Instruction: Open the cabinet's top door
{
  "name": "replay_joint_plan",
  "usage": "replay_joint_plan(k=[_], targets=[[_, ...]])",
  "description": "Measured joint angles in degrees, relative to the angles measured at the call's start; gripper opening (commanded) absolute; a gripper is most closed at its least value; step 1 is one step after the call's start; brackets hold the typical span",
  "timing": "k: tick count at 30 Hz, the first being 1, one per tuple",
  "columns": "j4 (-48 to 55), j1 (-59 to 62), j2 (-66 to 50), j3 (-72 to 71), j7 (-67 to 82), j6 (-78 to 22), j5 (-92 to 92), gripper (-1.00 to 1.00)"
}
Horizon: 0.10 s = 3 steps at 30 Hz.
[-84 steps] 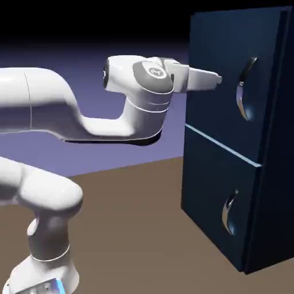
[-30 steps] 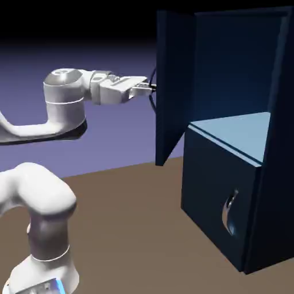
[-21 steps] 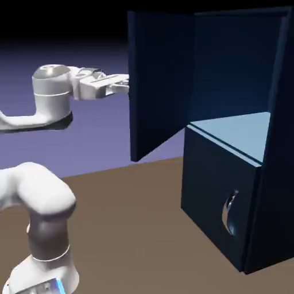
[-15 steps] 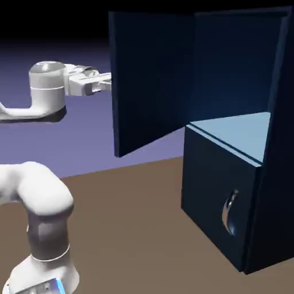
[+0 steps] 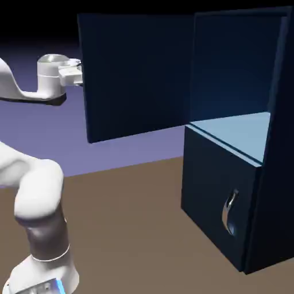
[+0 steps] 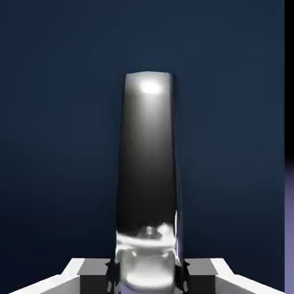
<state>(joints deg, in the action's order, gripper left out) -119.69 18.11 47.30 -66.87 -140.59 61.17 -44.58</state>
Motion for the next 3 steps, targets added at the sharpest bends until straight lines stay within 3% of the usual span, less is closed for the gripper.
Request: replay_joint_plan(k=[3], targets=[[4.9,6.2,-0.3,-4.6,0.5,-3.4,1.4,-1.0]])
